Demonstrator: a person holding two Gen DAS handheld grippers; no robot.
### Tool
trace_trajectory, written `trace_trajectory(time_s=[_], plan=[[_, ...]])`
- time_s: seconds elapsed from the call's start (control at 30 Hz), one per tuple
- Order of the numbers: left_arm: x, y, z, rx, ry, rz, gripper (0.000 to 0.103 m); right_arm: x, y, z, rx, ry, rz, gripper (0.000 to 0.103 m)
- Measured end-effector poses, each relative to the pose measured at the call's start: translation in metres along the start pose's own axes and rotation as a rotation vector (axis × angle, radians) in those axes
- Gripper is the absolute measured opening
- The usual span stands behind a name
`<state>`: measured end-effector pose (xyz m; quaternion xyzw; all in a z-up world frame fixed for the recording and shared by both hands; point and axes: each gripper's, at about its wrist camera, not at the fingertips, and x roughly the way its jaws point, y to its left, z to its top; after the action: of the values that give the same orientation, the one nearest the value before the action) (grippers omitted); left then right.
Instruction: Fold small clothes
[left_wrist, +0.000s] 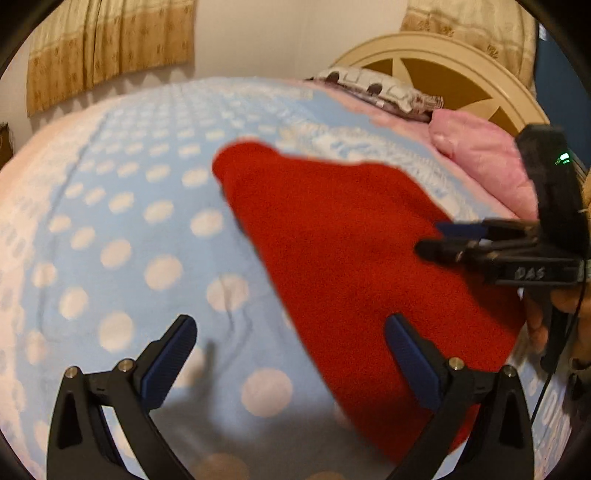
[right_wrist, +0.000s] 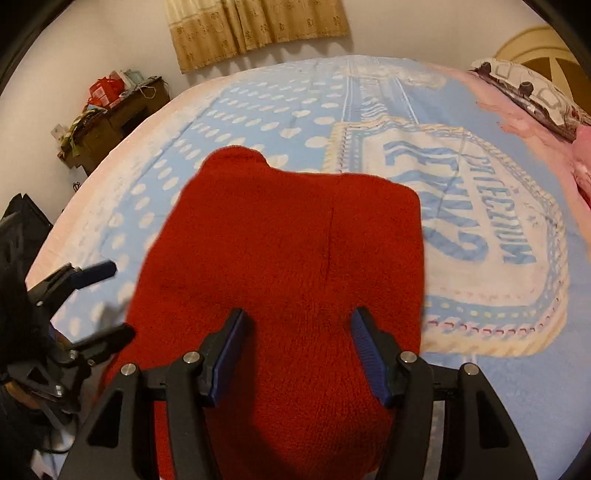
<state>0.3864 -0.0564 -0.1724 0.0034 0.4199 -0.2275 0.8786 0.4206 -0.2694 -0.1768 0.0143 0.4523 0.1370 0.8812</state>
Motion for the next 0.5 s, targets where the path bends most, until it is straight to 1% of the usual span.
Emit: trace_trajectory(time_s=[0.07, 0.1, 0.2, 0.27, 0.37, 0.43, 0.5], plan=[[-0.002, 0.01, -0.005, -0.075, 0.003, -0.045, 0.103, -0.001, -0.001, -0.004, -0.017, -0.018, 0.003, 0.06], [-0.005, 0.014, -0.006, -0.1, 0.008, -0.054, 0.103, -0.002, -0.001, -0.005, -0.019, -0.02, 0.004, 0.06], [-0.014, 0.011, -0.017, -0.106, 0.007, -0.05, 0.103, -0.004, -0.005, -0.006, -0.021, -0.015, 0.017, 0.06], [-0.02, 0.002, -0.027, -0.091, 0.003, -0.048, 0.103, -0.003, -0.008, -0.007, -0.013, -0.021, 0.029, 0.06], [-0.026, -0.015, -0.037, -0.012, 0.031, -0.013, 0.103, -0.003, -0.006, -0.014, -0.025, -0.056, 0.02, 0.06], [-0.034, -0.021, -0.041, 0.032, 0.02, 0.018, 0.103, -0.003, -0.002, -0.017, -0.049, -0.081, 0.002, 0.061], [-0.04, -0.021, -0.044, 0.041, 0.026, 0.017, 0.103, -0.004, -0.002, -0.019, -0.047, -0.092, 0.004, 0.062]])
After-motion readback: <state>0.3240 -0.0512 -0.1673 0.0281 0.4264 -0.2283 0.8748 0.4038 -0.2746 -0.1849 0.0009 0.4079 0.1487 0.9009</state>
